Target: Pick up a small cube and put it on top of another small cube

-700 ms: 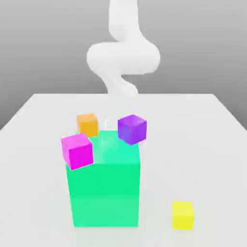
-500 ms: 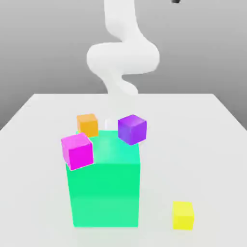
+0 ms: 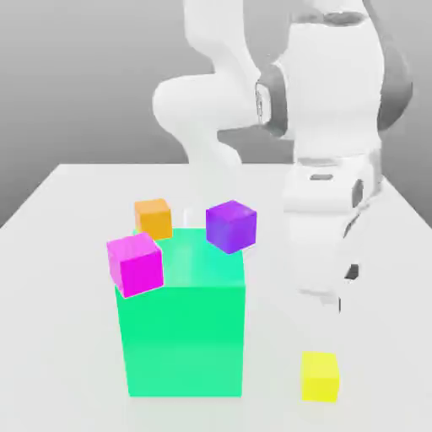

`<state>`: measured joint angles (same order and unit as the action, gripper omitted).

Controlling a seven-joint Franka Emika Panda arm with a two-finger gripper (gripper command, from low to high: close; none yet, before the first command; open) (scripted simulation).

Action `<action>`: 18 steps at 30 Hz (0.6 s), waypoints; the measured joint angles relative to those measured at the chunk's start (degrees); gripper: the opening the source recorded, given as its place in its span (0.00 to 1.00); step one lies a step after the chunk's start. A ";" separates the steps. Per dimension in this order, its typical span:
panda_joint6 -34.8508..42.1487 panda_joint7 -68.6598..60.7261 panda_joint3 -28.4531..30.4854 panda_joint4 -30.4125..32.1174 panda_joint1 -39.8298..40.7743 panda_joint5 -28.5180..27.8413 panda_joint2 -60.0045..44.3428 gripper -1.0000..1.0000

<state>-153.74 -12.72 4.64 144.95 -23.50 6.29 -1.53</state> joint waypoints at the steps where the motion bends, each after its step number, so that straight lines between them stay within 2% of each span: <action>1: -0.99 -1.87 -0.18 0.58 -0.17 -0.55 -1.94 0.50; 5: -5.30 -7.25 -0.94 2.23 -0.66 -3.74 -9.66 0.50; 9: -11.75 -8.68 -2.06 1.02 0.08 -3.19 -17.94 0.50; 10: -13.21 -8.91 -2.41 0.68 0.37 -2.91 -19.77 0.00; 18: -12.27 -8.71 -2.25 0.89 0.25 -3.22 -18.74 0.00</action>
<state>-166.00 -21.43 2.39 145.83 -23.25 3.07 -20.27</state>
